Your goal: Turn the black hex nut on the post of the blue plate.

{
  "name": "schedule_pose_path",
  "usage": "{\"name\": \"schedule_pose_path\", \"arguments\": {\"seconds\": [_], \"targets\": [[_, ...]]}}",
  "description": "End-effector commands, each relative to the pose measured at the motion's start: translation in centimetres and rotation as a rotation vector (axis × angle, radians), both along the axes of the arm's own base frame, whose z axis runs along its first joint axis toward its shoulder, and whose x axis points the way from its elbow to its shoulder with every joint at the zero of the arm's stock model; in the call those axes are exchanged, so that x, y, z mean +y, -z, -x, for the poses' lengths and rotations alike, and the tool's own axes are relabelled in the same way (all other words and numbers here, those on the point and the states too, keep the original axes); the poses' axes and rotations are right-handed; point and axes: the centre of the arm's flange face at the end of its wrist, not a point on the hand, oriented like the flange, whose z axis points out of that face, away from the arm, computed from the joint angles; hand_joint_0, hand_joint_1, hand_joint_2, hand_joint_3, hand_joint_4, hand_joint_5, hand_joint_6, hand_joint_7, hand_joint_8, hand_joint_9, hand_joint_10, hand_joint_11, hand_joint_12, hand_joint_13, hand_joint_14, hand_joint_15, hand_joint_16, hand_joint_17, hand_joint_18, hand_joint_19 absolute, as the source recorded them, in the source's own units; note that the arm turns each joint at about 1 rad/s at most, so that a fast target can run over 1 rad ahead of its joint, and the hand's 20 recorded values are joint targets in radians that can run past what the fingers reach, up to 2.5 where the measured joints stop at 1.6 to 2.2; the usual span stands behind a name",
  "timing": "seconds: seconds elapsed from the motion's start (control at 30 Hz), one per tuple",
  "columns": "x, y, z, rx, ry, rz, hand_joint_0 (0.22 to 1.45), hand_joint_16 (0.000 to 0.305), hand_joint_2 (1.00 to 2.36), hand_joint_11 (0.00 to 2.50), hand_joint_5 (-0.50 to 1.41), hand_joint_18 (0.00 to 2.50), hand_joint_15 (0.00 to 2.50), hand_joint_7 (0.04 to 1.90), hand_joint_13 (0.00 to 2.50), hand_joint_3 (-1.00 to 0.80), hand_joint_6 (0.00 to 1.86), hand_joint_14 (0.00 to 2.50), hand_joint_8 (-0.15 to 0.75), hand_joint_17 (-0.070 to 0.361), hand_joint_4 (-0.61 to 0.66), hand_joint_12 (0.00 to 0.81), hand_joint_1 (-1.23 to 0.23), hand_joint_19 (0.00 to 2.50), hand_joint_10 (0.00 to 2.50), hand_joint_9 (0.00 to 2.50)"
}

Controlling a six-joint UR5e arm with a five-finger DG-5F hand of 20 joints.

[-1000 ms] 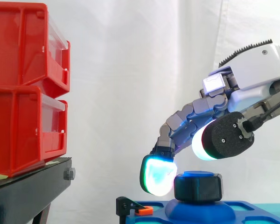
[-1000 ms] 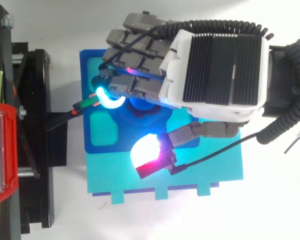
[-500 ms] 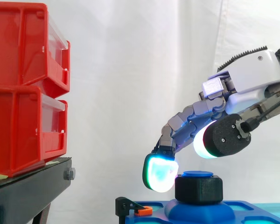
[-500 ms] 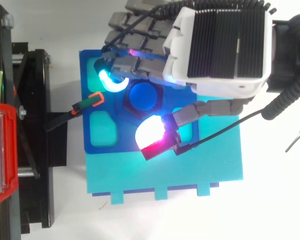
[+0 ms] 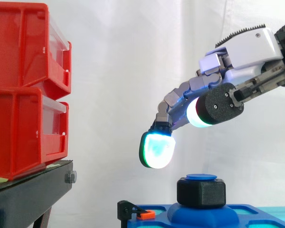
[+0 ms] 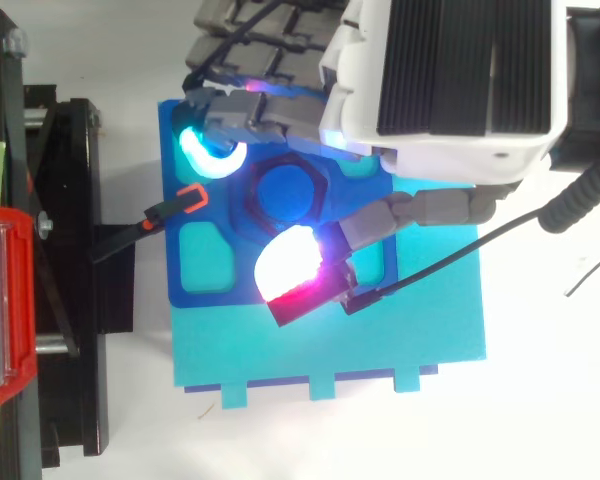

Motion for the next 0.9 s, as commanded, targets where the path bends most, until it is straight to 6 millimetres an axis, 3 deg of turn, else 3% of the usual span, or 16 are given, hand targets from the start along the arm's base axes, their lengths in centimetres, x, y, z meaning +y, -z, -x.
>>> {"name": "schedule_pose_path", "arguments": {"seconds": [0.0, 0.27, 0.7, 0.87], "targets": [[0.5, -0.2, -0.4, -0.023, -0.003, -0.001, 0.48, 0.063, 1.00, 0.00, -0.15, 0.15, 0.00, 0.80, 0.28, -0.50, 0.50, 0.00, 0.297, 0.142, 0.30, 0.429, -0.30, 0.07, 0.00, 0.33], [1.6, 1.2, -1.2, -0.029, -0.011, -0.002, 0.47, 0.062, 1.00, 0.00, -0.16, 0.00, 0.00, 0.82, 0.14, -0.50, 0.50, 0.00, 0.286, 0.140, 0.30, 0.429, -0.27, 0.08, 0.00, 0.21], [3.4, 2.6, -1.0, 0.003, 0.012, 0.014, 0.47, 0.064, 1.00, 0.00, -0.17, 0.00, 0.00, 0.82, 0.08, -0.50, 0.50, 0.00, 0.278, 0.143, 0.28, 0.431, -0.26, 0.07, 0.00, 0.15], [4.1, 2.6, -1.0, 0.008, 0.013, 0.018, 0.47, 0.064, 1.00, 0.00, -0.16, 0.00, 0.00, 0.91, 0.09, -0.50, 0.50, 0.00, 0.282, 0.144, 0.31, 0.432, -0.26, 0.08, 0.00, 0.17]]}}
